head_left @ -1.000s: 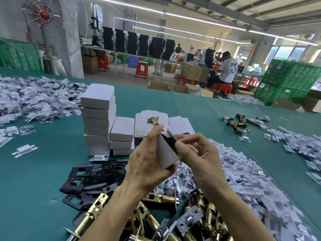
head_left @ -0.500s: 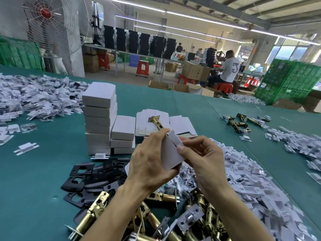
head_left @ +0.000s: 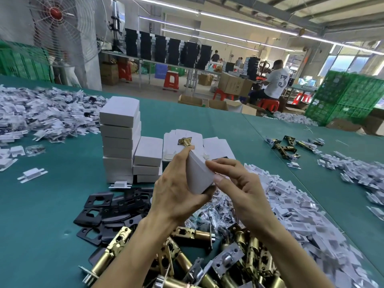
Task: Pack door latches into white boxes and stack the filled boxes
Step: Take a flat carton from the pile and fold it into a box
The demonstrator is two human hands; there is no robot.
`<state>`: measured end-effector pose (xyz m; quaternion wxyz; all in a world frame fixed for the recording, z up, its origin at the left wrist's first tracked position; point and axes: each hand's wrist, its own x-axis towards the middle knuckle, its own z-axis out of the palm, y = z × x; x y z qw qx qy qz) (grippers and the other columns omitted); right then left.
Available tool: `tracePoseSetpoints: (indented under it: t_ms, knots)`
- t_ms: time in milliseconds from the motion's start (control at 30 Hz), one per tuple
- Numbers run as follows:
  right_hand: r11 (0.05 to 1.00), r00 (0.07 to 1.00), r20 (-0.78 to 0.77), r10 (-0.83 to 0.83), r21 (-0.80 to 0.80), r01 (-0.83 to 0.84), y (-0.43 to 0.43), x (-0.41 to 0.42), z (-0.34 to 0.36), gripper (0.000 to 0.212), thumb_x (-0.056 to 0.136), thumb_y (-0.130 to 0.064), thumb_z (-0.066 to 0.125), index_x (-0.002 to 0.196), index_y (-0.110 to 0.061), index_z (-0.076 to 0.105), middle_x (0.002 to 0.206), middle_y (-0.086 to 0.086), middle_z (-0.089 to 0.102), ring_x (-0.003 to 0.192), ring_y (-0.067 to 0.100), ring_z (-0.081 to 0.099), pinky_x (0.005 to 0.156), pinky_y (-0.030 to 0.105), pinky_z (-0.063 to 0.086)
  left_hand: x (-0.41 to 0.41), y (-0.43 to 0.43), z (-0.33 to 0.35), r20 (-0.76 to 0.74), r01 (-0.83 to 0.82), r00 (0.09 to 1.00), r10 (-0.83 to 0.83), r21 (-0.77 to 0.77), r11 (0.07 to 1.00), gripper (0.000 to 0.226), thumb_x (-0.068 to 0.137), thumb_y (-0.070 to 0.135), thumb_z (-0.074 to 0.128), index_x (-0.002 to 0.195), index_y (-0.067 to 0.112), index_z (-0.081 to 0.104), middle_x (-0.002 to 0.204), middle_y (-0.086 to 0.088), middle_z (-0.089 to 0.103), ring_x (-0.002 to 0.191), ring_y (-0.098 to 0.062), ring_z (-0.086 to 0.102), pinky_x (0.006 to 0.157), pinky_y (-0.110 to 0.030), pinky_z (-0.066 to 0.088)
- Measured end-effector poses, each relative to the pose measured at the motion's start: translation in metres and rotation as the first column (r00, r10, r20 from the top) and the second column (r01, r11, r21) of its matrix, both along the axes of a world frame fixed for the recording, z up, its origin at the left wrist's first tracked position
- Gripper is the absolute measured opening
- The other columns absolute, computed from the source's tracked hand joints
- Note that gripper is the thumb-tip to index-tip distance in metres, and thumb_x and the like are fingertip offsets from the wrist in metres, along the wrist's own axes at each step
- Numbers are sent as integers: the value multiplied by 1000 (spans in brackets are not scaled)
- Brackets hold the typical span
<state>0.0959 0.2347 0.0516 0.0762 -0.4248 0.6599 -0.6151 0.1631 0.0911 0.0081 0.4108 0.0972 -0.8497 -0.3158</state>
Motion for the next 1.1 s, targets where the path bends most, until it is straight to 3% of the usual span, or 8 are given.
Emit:
tracePoseSetpoints:
  t_ms: [233, 367, 500, 700, 833, 933, 1033, 1100]
  knots:
    - [990, 995, -94, -28, -142, 14, 1, -10, -6, 22, 81, -16, 72, 101, -23, 75, 104, 0, 73, 104, 15, 68, 86, 22, 54, 1, -1, -1, -74, 104, 992, -101, 40, 994, 81, 73, 61, 70, 141, 52, 26, 124, 35, 34, 95, -11, 59, 67, -37, 63]
    - [994, 975, -213, -62, -105, 40, -2, -8, -13, 21, 83, -21, 70, 103, -26, 73, 110, -2, 69, 109, 15, 66, 89, 31, 56, 0, -1, -1, -86, 75, 994, -73, 24, 997, 69, 74, 63, 69, 130, 46, 34, 120, 27, 43, 91, -11, 60, 61, -36, 61]
    - [997, 994, -108, -22, -70, 15, -4, -3, -16, 24, 83, -26, 71, 106, -32, 74, 118, 1, 64, 114, 12, 63, 87, 32, 58, 2, -3, 3, -99, 46, 994, -44, 16, 999, 60, 74, 63, 68, 122, 41, 41, 113, 26, 45, 85, -11, 62, 56, -37, 58]
    - [999, 997, -74, -31, -25, 29, -10, 3, -21, 27, 88, -21, 73, 108, -38, 70, 79, 6, 70, 75, 30, 69, 63, 49, 57, 2, -1, 2, -99, 45, 994, -46, -16, 999, 63, 71, 42, 84, 117, 35, 40, 109, 23, 48, 80, -12, 63, 54, -39, 58]
    - [993, 985, -133, -110, -46, 105, -10, 1, -16, 20, 88, -26, 70, 106, -35, 69, 75, 4, 71, 65, 25, 68, 55, 45, 55, 2, -1, 6, -110, 200, 976, -189, 101, 975, 77, 70, 52, 80, 132, 43, 35, 129, 22, 45, 115, -3, 54, 85, -34, 57]
    - [966, 958, -157, -240, -140, 219, -5, -8, -9, 28, 90, -18, 71, 109, -37, 62, 81, 1, 70, 70, 15, 69, 57, 32, 56, 0, -1, 9, -145, 135, 981, -132, 9, 991, 88, 69, 54, 81, 140, 30, 37, 141, 9, 42, 126, -7, 46, 100, -23, 44]
    - [927, 937, -109, -333, -220, 304, 1, -17, -7, 57, 86, -3, 72, 122, -41, 50, 110, 4, 67, 99, 15, 69, 79, 35, 61, 3, 2, 20, -203, 24, 978, 37, 290, 957, 53, 75, 64, 69, 110, 28, 53, 109, 8, 57, 95, -3, 59, 73, -14, 49]
    - [929, 947, -112, -300, -258, 264, 3, -15, -8, 60, 85, 0, 71, 127, -37, 49, 123, 8, 61, 112, 16, 64, 85, 34, 60, 5, 0, 27, -84, 127, 992, -95, 673, 729, 63, 70, 77, 64, 106, 27, 55, 104, 1, 65, 90, -12, 68, 65, -18, 55]
